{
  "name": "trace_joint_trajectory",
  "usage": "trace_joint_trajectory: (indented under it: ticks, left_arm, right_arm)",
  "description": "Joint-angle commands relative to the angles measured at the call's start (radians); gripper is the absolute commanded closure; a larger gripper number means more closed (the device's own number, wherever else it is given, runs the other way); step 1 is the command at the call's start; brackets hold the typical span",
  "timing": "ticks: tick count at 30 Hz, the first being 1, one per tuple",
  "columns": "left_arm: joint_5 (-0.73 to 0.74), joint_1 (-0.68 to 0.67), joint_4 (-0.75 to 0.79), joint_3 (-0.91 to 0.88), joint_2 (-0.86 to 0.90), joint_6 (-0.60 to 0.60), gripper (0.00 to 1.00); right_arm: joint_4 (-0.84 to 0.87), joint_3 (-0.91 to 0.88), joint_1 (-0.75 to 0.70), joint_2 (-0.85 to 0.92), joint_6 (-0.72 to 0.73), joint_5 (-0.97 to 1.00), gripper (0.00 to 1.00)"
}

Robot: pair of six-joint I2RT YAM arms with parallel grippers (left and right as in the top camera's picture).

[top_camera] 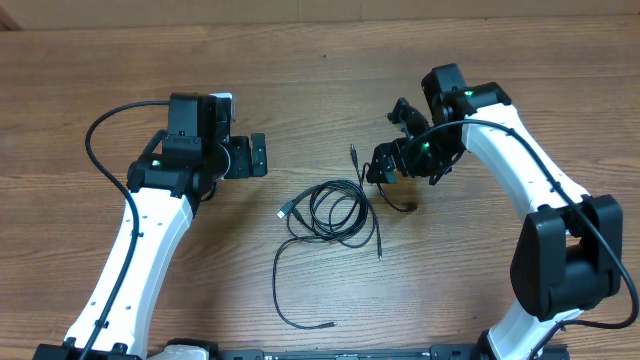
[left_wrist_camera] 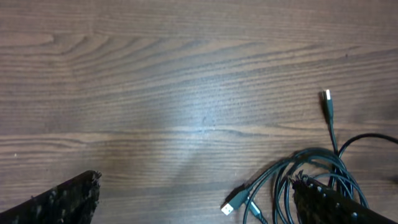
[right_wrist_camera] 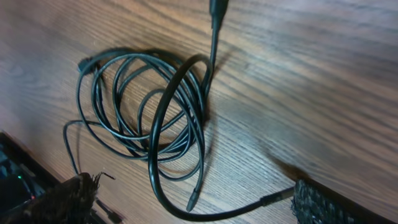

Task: Untangle cables

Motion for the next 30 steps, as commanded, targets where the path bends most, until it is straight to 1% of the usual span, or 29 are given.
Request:
trace_joint_trajectory:
  ticks: [1,6,8,9,11,13,14,15,18,24,30]
  left_arm:
    - [-0.013,0.006,-0.016,0.002,-0.014,0.004,0.01]
    - [-0.013,0.006,-0.032,0.002,-0.014,0.004,0.0]
    - [-0.012,0.006,-0.036,0.002,-0.014,0.004,0.0]
    - [-0.008,0.006,-0.036,0.002,-0.014,0.004,0.0]
    - [-0.006,0.006,-0.036,0.002,-0.014,0.0,0.01]
    - [-0.006,0.006,-0.04,0.002,-0.014,-0.01,0.0]
    - [-0.006,0.006,-0.043,0.002,-0.014,-0.021,0.01]
    - [-0.005,0.006,-0.048,0.002,-0.014,-0.029,0.01]
    - [0.002,0.006,-0.058,0.002,-0.014,-0.034,0.0]
    - [0.074,0.004,-0.082,0.002,-0.014,-0.041,0.0]
    - [0.074,0.004,-0.098,0.002,-0.014,-0.04,0.0]
  right_arm:
    - [0.032,-0.058,0.035,-0.008,-0.012,-0.009,0.0]
    - [0.098,-0.119,0.046,-0.008,-0.004,-0.025,0.01]
    - [0.125,-0.136,0.046,-0.008,-0.004,-0.032,0.11]
    - [0.136,-0.14,0.046,-0.008,-0.004,-0.033,0.2]
    - [0.158,-0.141,0.046,-0.008,-0.004,-0.032,0.55]
    - [0.18,-0.141,0.046,-0.008,0.001,-0.032,0.79]
    - [0.187,-0.141,0.046,-0.008,0.01,-0.032,0.93]
    - [0.196,-0.141,0.046,-0.008,0.024,-0.032,0.96]
    - [0.21,-0.141,0.046,-0.008,0.026,-0.036,0.96]
    - [0.208,-0.108,0.043,-0.008,0.027,-0.092,0.96]
    - [0.083,0.073,0.041,-0.009,0.026,-0.096,0.96]
